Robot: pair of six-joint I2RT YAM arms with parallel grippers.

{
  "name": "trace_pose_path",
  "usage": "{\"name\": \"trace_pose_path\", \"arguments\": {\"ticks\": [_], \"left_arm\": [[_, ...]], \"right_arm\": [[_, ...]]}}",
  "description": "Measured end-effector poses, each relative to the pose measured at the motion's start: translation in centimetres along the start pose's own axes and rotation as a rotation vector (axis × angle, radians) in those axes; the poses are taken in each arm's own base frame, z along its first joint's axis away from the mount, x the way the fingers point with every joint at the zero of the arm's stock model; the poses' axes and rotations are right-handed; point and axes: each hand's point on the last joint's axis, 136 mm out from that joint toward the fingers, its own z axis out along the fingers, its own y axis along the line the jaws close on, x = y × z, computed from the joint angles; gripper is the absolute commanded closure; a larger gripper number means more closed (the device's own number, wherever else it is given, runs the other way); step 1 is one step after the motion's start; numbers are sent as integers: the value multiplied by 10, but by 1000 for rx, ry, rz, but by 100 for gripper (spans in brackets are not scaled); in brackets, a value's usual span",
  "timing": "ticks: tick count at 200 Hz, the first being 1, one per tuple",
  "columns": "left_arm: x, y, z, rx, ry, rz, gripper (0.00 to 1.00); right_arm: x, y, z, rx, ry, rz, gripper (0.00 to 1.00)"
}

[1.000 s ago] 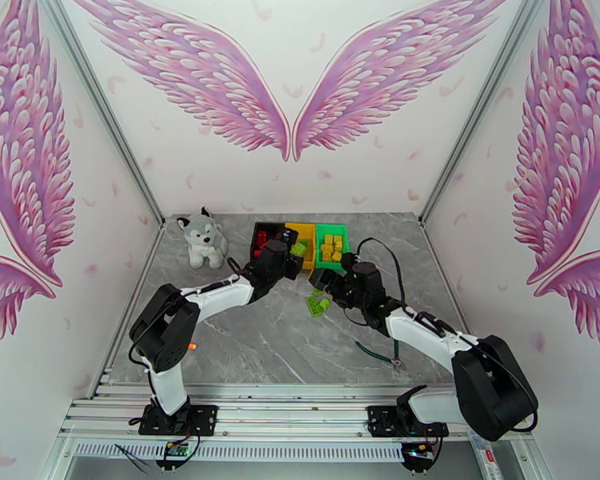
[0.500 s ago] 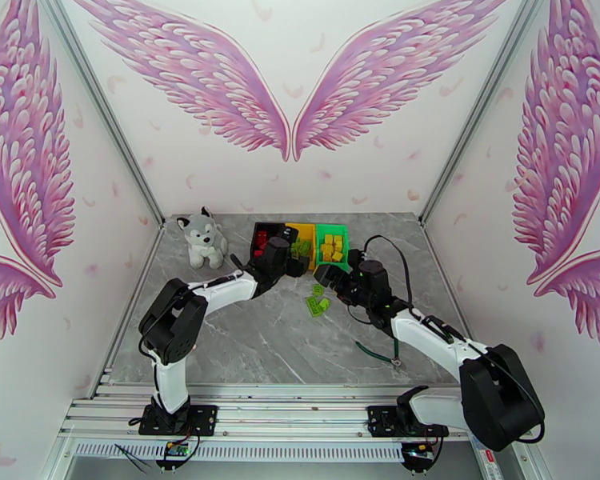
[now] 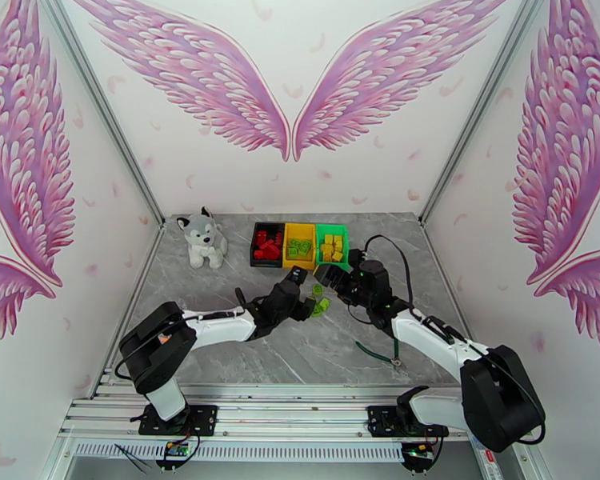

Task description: Sort the legos into containers by color

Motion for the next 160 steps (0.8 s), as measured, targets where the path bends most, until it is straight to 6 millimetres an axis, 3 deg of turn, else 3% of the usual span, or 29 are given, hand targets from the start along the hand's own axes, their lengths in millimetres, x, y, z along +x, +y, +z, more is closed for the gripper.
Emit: {"name": "trace_pose_path", "arguments": {"ticks": [22,82,160], "left_arm": [[29,-9,-5,-8,37,-8,14],[66,-48,11,2,62,-39,13],[49,-53,37,-129,-16,-135,17]], "right_arm": [[-1,3,-3,-7,-6,-3,1],[-4,6,-17,-12,-44,-12,1],[-10,0,-21,1,-64,1,1]]}}
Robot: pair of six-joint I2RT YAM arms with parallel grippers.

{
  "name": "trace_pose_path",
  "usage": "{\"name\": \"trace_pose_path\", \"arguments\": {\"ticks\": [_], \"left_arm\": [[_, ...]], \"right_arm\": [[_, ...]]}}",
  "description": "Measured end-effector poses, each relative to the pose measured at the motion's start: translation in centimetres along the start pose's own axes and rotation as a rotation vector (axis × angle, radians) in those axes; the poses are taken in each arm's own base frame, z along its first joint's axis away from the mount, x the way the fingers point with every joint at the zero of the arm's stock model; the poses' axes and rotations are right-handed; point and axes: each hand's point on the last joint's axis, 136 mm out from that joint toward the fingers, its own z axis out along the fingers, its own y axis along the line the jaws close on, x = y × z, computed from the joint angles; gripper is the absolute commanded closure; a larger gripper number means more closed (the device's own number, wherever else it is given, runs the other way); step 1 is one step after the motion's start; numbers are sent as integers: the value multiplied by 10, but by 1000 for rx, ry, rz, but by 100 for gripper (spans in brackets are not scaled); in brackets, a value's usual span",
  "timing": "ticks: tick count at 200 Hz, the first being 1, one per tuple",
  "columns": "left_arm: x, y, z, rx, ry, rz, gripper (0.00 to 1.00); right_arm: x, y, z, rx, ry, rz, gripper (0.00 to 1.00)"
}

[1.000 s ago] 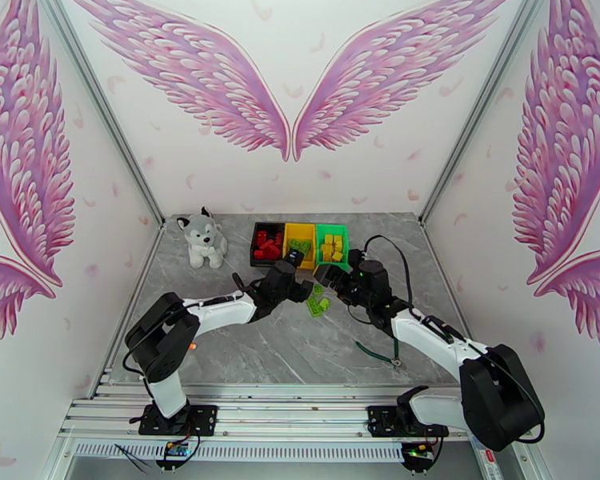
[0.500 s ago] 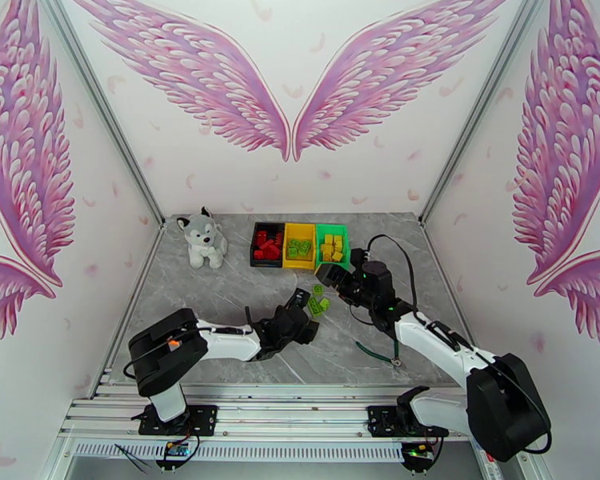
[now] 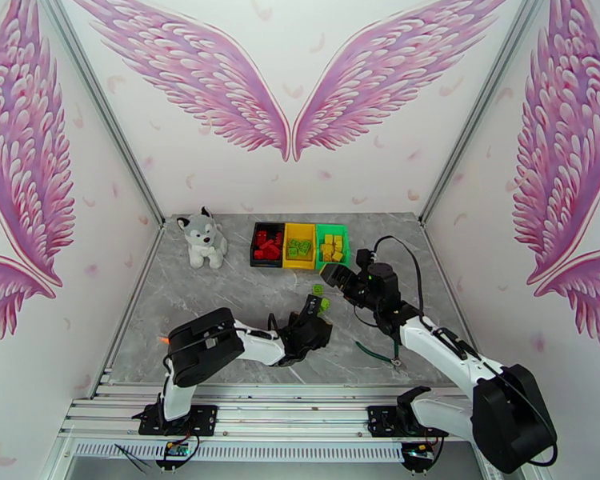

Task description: Sort the legos into containers by color

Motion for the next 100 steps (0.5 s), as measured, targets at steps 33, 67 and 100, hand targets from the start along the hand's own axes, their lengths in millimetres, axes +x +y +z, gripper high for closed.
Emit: {"name": "trace_pose_path", "arguments": {"ticks": [33,67,100], "left_arm": [[-5,5,8,-28,-17,-51,27],[-13,13,14,-36,-29,-103,37],[-13,20,15,-47,-36,-116,52]], "right_arm": [[-1,-2,0,3,-1,3,1],[0,-6,-1,10,0,8,1],[-1,-6,-1,11,-2,9,1]]}}
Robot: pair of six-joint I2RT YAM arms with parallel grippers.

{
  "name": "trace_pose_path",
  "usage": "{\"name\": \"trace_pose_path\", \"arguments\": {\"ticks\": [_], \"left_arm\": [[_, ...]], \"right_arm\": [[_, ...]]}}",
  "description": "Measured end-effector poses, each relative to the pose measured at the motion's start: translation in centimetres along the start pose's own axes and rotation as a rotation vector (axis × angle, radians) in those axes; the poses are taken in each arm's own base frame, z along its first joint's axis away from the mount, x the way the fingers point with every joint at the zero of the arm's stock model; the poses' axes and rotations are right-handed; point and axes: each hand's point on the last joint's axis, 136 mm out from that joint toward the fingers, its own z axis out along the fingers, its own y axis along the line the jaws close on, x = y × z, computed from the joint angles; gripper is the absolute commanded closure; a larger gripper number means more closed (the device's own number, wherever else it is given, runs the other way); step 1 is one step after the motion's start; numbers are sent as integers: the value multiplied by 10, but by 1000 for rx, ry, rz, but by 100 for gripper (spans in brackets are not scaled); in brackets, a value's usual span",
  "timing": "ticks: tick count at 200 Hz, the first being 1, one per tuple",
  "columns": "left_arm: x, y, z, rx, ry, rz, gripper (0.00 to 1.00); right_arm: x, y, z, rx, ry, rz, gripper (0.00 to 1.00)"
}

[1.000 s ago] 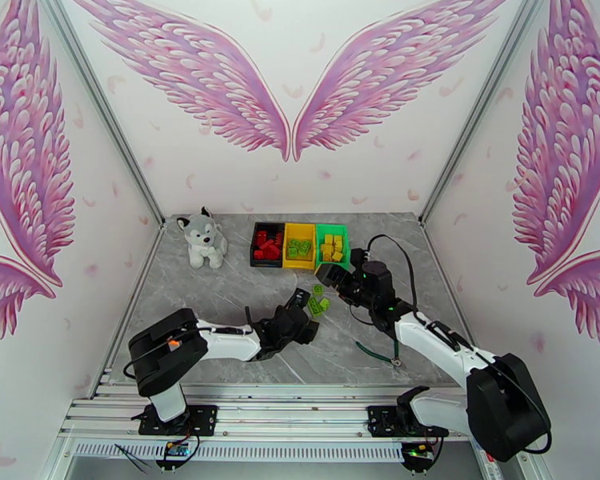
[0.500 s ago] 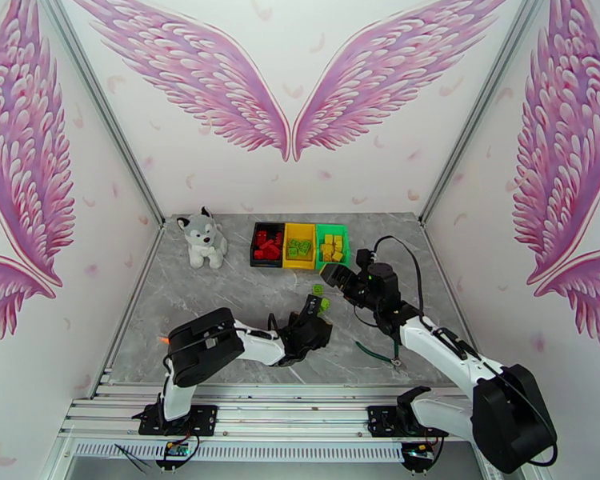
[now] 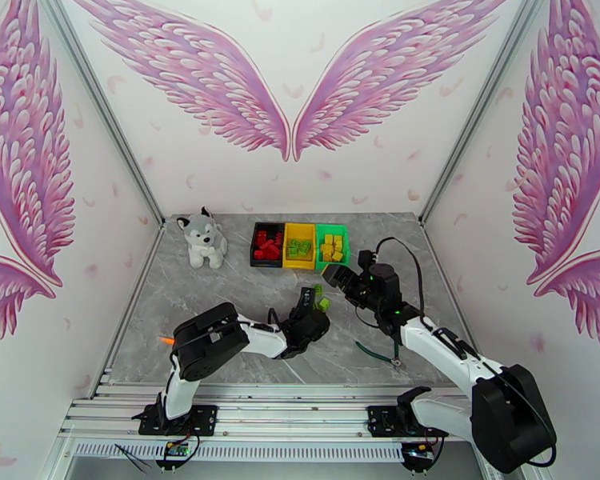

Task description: Sort the legos into containers by color

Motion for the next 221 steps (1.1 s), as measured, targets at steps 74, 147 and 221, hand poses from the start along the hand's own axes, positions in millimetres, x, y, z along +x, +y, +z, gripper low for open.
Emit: {"name": "trace_pose_path", "arguments": {"ticks": [74,147,221], "left_arm": [[-1,19,-6,-15,2,10,65],[-10,51,-25,-59,29,58,66],[-82,74,-23,-65,-6,67,65]], "right_arm": [[2,-3,6,-2,14,6,1],[16,-27,27,45,74,43,1],[28,-45,51,64,144,78,1]]}}
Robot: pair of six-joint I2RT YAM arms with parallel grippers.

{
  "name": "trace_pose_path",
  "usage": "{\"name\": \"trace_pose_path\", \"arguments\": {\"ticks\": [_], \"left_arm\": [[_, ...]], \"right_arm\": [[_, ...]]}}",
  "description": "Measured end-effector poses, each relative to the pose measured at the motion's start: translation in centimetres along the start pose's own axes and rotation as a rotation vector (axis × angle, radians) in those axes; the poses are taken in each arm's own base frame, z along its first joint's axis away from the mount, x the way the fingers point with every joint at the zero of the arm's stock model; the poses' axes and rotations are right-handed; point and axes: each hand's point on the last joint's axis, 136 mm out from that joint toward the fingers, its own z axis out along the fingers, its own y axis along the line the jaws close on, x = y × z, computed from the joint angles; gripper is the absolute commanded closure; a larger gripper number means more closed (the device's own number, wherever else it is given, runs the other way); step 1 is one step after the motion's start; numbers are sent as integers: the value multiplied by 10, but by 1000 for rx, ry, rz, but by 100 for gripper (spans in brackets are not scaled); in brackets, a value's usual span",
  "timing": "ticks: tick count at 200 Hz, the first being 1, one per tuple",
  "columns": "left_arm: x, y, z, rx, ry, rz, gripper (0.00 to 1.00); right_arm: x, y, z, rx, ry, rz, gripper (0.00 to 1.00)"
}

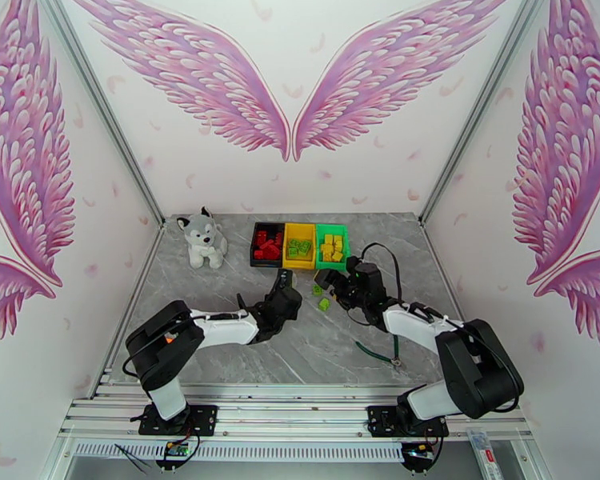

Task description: Sort the legos into containers by color

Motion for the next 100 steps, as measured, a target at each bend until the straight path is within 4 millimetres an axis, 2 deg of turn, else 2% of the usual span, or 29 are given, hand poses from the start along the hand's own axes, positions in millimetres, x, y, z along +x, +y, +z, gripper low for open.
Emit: {"name": "trace_pose_path", "arguments": {"ticks": [45,71,87,100], "left_arm": [[-70,8,10,28,-55,-23,59],[-116,4,24,66,-92,-45,57],[-140,-2,38,95,-106,-53,51],[-151,-7,49,123,-110,-53,39]], "right_arm": [[-5,-3,-1,-1,-5,9,1],[-7,-4,-2,-1,-10,12,1],[-8,-4,-2,-5,-11,13,1],[-9,-4,-3,-7,-10,15,1]]}}
